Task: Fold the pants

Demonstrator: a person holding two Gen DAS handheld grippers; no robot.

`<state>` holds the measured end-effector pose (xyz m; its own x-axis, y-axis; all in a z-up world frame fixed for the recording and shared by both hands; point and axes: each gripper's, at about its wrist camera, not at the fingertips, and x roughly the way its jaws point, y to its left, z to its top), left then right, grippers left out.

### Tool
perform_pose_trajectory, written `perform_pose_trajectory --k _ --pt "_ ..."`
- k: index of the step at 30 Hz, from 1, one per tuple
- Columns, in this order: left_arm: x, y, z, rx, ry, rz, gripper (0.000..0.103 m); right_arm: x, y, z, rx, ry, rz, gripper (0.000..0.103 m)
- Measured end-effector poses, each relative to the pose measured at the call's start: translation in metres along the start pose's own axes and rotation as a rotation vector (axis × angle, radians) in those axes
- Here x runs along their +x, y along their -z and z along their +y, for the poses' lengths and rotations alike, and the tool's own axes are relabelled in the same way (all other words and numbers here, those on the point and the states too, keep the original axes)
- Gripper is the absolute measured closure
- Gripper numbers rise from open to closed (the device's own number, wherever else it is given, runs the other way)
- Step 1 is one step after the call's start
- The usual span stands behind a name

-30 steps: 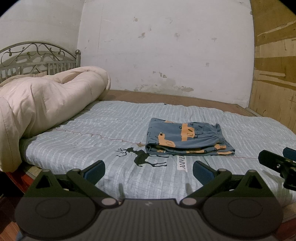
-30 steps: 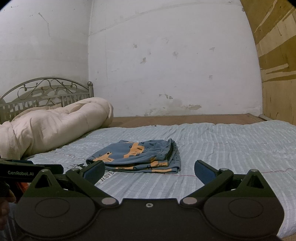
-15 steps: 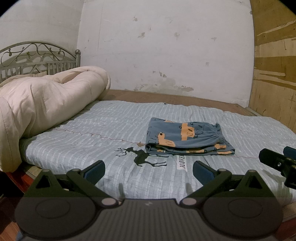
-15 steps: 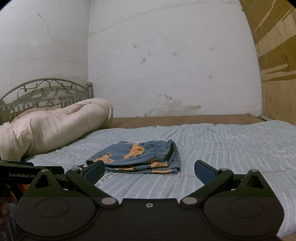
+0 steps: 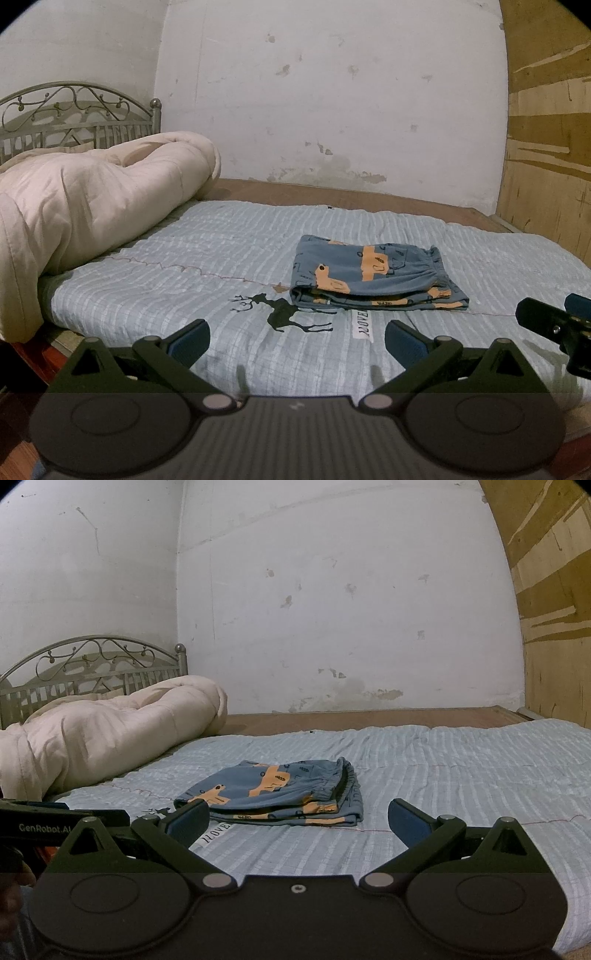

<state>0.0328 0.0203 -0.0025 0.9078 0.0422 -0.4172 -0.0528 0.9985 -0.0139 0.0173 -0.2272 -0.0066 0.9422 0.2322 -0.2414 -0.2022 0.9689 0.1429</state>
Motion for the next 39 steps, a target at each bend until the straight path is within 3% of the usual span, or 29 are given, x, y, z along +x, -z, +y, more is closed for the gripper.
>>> perform_pose_trajectory --k 25,31,39 --pt "-0.0001 0.0006 0.0009 0.006 0.002 0.007 0.001 -0.0006 0.0005 0.0021 -0.001 -0.007 0.003 0.001" --pt "0.0021 0.0007 -0.0043 0.032 -0.088 0.02 0.001 -0.0012 0.0007 0.0028 0.003 -0.008 0.002 0.001" --pt "0.0028 0.0004 -0.0046 0.036 -0.093 0.038 0.001 -0.0022 0.0012 0.0054 0.0 -0.009 0.007 0.001"
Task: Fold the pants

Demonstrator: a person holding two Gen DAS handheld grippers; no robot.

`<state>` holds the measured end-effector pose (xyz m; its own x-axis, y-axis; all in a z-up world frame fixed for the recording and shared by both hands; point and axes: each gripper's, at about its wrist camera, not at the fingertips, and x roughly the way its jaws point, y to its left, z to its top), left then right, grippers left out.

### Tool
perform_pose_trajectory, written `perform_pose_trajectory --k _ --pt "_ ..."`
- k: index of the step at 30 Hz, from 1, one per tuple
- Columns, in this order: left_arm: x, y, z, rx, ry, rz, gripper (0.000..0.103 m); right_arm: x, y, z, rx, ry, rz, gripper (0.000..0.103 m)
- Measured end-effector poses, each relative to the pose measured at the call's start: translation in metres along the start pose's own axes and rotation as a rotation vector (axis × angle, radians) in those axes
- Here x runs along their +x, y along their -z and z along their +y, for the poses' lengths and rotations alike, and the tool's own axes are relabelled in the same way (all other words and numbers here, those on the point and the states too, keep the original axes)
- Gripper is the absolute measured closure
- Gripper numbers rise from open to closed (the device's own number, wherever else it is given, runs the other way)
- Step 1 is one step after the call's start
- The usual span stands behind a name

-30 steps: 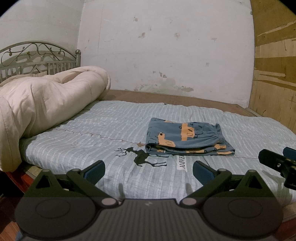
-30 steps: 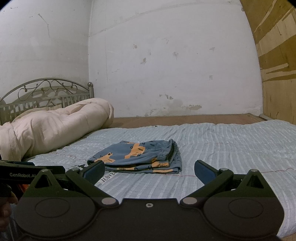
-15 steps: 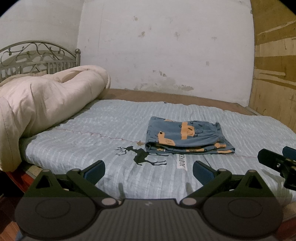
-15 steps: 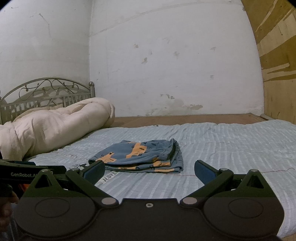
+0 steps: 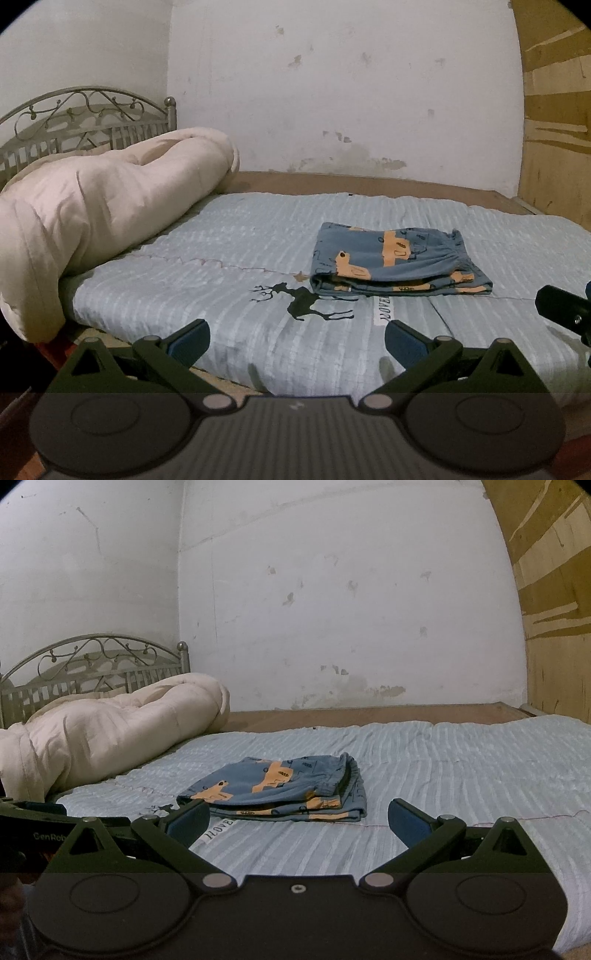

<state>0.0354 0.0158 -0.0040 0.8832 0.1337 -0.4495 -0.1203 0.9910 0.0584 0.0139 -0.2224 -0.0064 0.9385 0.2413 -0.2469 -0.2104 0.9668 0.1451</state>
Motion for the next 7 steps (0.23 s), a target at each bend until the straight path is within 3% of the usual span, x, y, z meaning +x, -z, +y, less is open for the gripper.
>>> perform_pose_trajectory --k 7 --pt "-0.0012 0.0003 -0.0007 0.003 0.009 0.001 0.001 -0.0009 0.0029 -0.0034 0.005 -0.006 0.004 0.001"
